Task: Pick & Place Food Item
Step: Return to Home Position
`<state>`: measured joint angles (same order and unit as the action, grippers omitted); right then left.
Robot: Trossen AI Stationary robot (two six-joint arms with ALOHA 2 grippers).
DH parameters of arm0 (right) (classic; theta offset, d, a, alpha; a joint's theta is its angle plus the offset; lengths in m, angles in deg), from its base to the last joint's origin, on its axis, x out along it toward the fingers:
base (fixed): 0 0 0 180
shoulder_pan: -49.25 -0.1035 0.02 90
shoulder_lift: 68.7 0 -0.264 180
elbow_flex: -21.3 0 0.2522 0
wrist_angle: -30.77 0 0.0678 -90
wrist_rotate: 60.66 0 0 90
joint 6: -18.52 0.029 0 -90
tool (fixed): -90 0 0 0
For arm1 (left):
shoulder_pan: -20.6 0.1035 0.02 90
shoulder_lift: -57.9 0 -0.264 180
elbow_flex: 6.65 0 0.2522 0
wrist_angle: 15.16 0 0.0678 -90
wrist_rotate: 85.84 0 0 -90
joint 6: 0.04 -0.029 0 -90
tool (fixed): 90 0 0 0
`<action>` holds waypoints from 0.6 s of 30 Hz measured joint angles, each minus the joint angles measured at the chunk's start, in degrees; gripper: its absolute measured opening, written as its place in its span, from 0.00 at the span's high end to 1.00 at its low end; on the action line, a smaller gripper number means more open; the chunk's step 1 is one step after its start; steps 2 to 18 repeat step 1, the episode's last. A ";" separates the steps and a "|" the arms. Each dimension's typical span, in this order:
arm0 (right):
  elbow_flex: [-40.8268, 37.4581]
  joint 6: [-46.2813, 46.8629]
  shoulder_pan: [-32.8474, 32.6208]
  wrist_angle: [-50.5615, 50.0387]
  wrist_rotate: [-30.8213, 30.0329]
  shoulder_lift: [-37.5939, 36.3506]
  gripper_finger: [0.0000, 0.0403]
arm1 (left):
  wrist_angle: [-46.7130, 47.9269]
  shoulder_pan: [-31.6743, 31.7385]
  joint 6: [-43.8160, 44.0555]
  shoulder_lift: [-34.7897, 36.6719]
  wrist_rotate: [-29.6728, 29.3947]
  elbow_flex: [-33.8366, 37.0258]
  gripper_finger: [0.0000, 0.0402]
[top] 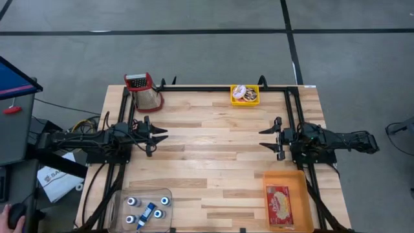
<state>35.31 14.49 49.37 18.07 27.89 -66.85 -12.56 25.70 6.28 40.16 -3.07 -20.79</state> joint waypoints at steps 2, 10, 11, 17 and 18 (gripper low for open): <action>0.00 0.00 0.00 0.00 0.00 0.02 0.46 | 0.00 0.02 -0.01 0.00 -0.01 0.00 0.70; 0.00 0.00 0.00 0.00 0.00 0.02 0.46 | 0.00 0.02 -0.01 0.00 -0.01 0.00 0.70; 0.00 0.00 0.00 0.00 0.00 0.02 0.46 | 0.00 0.02 -0.01 0.00 -0.01 0.00 0.70; 0.00 0.00 0.00 0.00 0.00 0.02 0.46 | 0.00 0.02 -0.01 0.00 -0.01 0.00 0.70; 0.00 0.00 0.00 0.00 0.00 0.02 0.46 | 0.00 0.02 -0.01 0.00 -0.01 0.00 0.70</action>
